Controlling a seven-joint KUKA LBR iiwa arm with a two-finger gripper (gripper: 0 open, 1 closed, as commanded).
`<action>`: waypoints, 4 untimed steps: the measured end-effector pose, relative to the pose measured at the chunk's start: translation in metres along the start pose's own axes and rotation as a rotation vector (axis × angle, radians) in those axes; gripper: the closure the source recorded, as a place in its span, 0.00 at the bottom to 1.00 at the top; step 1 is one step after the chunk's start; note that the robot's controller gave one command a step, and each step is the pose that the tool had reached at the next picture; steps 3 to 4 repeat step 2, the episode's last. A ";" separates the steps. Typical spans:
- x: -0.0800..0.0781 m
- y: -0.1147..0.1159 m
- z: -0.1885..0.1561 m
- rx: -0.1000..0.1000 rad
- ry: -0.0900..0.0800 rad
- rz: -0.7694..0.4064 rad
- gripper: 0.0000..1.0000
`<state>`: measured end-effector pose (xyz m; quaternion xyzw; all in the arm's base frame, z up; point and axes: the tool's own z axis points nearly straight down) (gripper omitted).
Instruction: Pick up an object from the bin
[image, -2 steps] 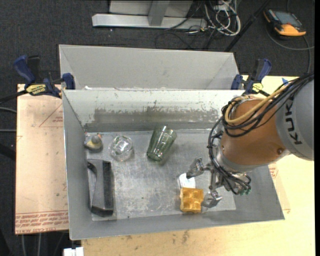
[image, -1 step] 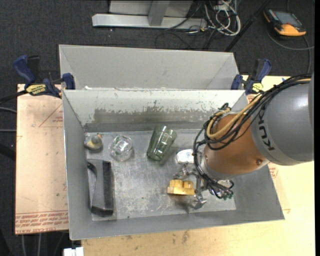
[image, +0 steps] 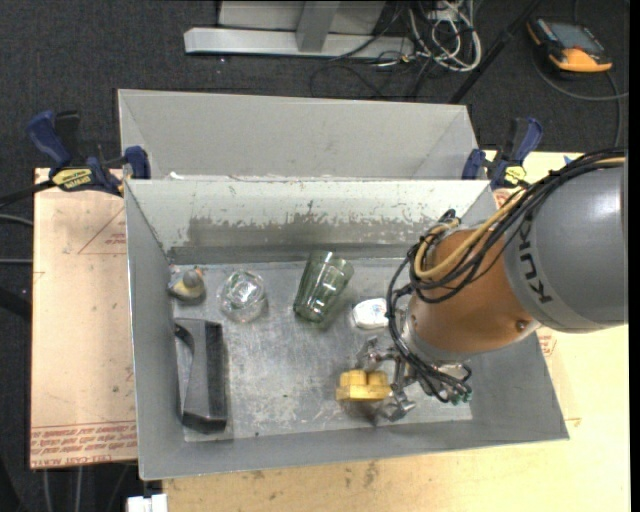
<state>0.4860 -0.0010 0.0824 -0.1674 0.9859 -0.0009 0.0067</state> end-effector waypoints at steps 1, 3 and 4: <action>0.000 0.000 0.000 0.001 -0.001 -0.004 1.00; -0.001 0.000 -0.001 0.000 0.003 -0.007 1.00; -0.001 0.000 -0.001 0.000 0.003 -0.007 1.00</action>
Offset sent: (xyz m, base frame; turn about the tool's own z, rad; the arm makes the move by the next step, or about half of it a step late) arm 0.0002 -0.0001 0.0305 0.0000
